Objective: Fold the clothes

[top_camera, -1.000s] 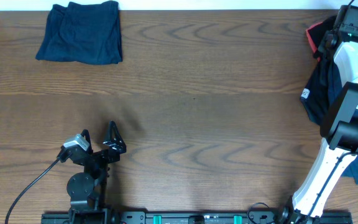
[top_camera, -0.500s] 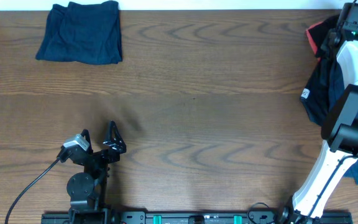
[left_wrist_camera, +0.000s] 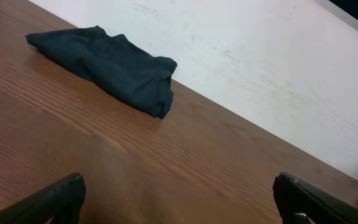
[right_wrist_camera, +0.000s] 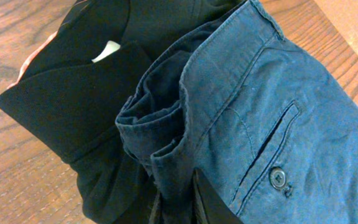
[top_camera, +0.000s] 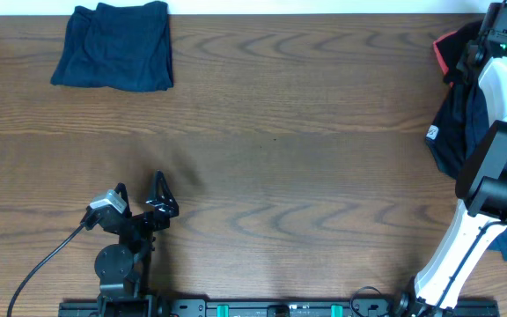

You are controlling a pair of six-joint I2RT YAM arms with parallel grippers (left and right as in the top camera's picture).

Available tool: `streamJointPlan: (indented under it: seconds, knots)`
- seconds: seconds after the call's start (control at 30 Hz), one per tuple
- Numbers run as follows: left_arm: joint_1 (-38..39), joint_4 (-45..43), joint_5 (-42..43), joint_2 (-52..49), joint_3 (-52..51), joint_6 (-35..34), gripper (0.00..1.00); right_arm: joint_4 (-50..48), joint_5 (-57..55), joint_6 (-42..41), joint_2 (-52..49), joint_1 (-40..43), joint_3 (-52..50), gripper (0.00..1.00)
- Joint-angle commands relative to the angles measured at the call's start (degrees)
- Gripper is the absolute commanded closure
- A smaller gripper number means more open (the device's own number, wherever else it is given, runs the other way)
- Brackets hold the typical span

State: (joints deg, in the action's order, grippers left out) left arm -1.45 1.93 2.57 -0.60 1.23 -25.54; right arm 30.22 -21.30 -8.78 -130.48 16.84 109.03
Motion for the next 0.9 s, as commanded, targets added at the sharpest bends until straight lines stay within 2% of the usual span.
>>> streamJointPlan:
  seconds: [0.0, 0.13, 0.47, 0.87]
  knots:
    - [-0.24, 2.08, -1.14, 0.31, -1.01, -0.07, 0.02, 0.04, -0.98, -0.59, 2.21, 0.46, 0.92, 0.9]
    - [-0.24, 2.08, -1.14, 0.31, -1.01, -0.07, 0.02, 0.13, -0.87, -0.59, 2.19, 0.46, 0.9, 0.99]
    - [-0.24, 2.08, -1.14, 0.31, -1.01, -0.07, 0.02, 0.39, -0.76, -1.51, 3.54, 0.04, 0.9, 0.99]
    - [-0.24, 2.05, -1.14, 0.31, -1.01, -0.07, 0.02, 2.89, 2.47, -1.25, 14.47, -2.67, 0.9, 0.99]
